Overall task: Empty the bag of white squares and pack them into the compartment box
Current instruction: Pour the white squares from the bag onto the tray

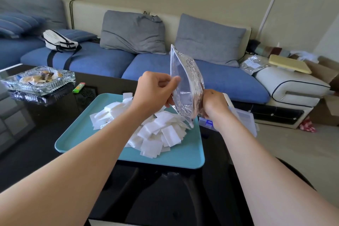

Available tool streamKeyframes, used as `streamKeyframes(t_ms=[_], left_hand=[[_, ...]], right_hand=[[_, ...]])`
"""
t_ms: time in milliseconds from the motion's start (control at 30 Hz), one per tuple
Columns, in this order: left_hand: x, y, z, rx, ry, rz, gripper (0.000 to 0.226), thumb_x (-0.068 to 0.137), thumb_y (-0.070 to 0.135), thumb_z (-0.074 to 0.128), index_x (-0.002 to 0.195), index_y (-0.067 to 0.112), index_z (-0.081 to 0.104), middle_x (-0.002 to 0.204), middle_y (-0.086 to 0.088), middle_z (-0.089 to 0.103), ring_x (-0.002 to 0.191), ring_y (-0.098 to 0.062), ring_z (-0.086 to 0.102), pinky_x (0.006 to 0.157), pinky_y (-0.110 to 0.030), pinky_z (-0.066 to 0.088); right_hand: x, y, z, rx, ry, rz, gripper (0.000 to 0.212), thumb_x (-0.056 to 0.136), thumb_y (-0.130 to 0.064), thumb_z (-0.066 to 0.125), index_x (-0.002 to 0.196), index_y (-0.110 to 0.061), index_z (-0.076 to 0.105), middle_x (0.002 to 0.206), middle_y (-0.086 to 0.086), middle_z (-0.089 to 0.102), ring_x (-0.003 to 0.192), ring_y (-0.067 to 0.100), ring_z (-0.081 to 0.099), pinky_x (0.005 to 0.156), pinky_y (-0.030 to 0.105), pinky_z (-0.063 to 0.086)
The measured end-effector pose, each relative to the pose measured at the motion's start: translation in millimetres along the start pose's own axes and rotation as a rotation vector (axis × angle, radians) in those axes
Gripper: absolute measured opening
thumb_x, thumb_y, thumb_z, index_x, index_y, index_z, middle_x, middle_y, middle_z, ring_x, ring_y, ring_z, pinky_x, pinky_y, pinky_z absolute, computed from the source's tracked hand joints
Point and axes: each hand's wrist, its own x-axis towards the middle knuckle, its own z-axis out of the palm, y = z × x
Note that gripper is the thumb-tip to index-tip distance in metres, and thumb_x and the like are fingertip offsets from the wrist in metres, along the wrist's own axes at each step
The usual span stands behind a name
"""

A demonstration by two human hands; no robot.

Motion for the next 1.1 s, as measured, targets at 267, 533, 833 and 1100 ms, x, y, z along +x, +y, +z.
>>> streamKeyframes(t_ms=[267, 533, 833, 1100], left_hand=[[12.7, -9.6, -3.7, -0.082, 0.074, -0.155, 0.055, 0.109, 0.035, 0.052, 0.075, -0.008, 0.058, 0.056, -0.008, 0.068, 0.053, -0.028, 0.072, 0.057, -0.032, 0.059], [53.0, -60.5, -3.6, 0.122, 0.216, -0.374, 0.029, 0.095, 0.021, 0.047, 0.092, 0.008, 0.073, 0.089, -0.007, 0.075, 0.076, -0.019, 0.066, 0.068, -0.033, 0.055], [79.7, -111.9, 40.3, 0.786, -0.518, -0.3, 0.04, 0.103, 0.014, 0.045, 0.137, 0.031, 0.058, 0.153, 0.0, 0.045, 0.143, -0.028, 0.039, 0.114, -0.055, 0.03], [72.1, -144.0, 56.9, 0.838, -0.668, -0.266, 0.022, 0.084, 0.035, 0.042, 0.09, 0.024, 0.06, 0.102, -0.004, 0.062, 0.094, -0.031, 0.061, 0.085, -0.049, 0.052]], right_hand=[[13.4, 2.2, -9.0, 0.215, -0.002, 0.096, 0.029, 0.081, -0.03, 0.065, 0.091, -0.004, 0.07, 0.09, 0.007, 0.075, 0.078, 0.027, 0.068, 0.074, 0.044, 0.059], [37.3, 4.1, -18.5, 0.175, 0.179, -0.009, 0.026, 0.097, -0.006, 0.054, 0.098, -0.017, 0.078, 0.095, 0.005, 0.074, 0.077, 0.026, 0.071, 0.055, 0.033, 0.062], [76.4, 16.1, -8.0, 0.103, 0.117, -0.035, 0.034, 0.103, -0.005, 0.041, 0.101, -0.021, 0.071, 0.102, 0.006, 0.072, 0.089, 0.023, 0.064, 0.072, 0.032, 0.052], [82.6, 20.7, -12.4, 0.335, -0.143, 0.173, 0.033, 0.097, -0.011, 0.043, 0.105, -0.008, 0.075, 0.127, 0.026, 0.07, 0.127, 0.046, 0.062, 0.106, 0.049, 0.051]])
